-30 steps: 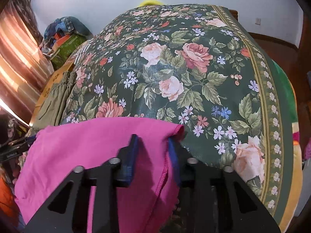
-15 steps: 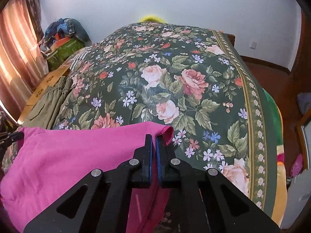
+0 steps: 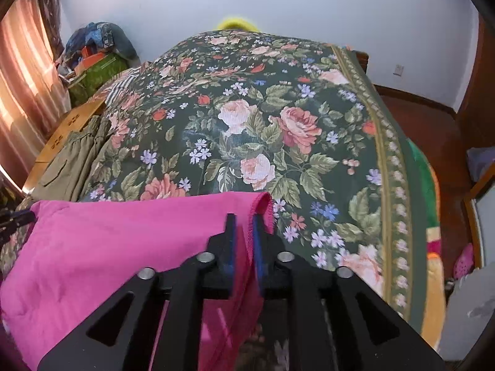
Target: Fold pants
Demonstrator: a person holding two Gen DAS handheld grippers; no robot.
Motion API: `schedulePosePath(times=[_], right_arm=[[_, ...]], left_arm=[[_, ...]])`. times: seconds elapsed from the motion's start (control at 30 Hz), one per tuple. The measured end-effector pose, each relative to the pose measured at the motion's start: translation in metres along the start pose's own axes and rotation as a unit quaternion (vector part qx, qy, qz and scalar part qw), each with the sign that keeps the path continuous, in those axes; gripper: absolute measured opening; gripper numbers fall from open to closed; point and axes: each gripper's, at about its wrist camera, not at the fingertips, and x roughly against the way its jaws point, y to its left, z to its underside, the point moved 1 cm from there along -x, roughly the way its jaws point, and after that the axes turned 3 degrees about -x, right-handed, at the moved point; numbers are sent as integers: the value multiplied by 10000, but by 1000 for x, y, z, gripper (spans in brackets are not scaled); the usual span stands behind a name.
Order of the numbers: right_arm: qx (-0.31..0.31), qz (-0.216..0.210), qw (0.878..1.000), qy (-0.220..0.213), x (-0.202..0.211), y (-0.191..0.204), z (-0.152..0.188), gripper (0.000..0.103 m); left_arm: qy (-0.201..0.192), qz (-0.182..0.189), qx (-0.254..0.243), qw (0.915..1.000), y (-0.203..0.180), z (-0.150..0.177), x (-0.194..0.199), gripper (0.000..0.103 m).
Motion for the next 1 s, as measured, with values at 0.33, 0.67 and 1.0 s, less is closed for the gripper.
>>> schedulePosePath(times=[0.33,0.67,1.0], right_arm=[[577,-573,9967,-83,44,58,26,36],[917,-575,9917,700,44,72,88,36],[591,-527,9931,863,55,67,96,37]], left_arm=[[-64,615,-280,9977,-61,7,37,31],[286,671,-246,9970,-88,52,18,34],[325,375,-143,9987,-79,58,41,42]])
